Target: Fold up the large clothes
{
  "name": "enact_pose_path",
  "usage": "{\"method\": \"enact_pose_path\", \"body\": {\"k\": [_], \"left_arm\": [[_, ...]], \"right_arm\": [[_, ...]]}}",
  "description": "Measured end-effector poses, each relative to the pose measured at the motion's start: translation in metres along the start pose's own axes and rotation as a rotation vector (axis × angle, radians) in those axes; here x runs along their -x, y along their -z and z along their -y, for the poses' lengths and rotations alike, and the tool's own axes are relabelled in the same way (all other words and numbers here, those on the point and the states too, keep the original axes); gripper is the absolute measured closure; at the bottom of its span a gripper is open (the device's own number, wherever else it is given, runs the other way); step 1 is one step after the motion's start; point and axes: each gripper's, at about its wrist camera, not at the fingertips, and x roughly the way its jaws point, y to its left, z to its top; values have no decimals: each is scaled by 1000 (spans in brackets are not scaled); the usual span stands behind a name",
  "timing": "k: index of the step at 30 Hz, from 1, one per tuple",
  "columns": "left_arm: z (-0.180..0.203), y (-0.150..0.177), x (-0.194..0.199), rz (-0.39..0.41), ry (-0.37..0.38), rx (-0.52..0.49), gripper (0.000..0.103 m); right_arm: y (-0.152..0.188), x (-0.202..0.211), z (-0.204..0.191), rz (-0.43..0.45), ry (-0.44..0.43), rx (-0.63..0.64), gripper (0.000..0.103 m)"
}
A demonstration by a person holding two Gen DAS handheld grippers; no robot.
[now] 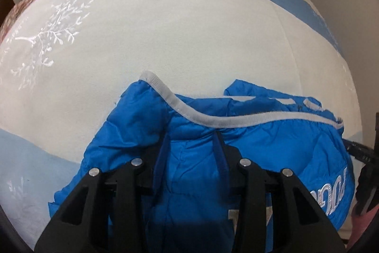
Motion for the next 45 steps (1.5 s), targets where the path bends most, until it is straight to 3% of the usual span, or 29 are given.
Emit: {"method": "enact_pose_path", "body": {"k": [3,6,8,11,17,20,23,27,33,45], "left_arm": [[-1,0,9,-12,4,19,66],[-9,12,45,42,29,54,64],[-15,32,78,102,-7,36,50],[-36,73,117,155,-68,39,42],[-86,153,139,106,-116,239,38],[-99,194,145,107,-68,350,36],[-100,211,139,111,13,417,35],[-95,214,126,109,52,464,35],[-82,203,111,122,53,448,32],[-97,185,78,142,129,502,22]], "right_arm": [[3,12,3,3,-27,-23,83],[15,43,2,66,-67,4,78],[36,70,-2,105,-81,35,78],[73,98,-6,116,-60,70,77],[132,112,-18,92,3,95,77],[144,112,-26,106,44,123,77],[153,108,-26,83,47,123,77],[157,89,-27,44,61,108,77],[158,75,-26,30,93,99,78],[160,62,-26,28,118,64,78]]}}
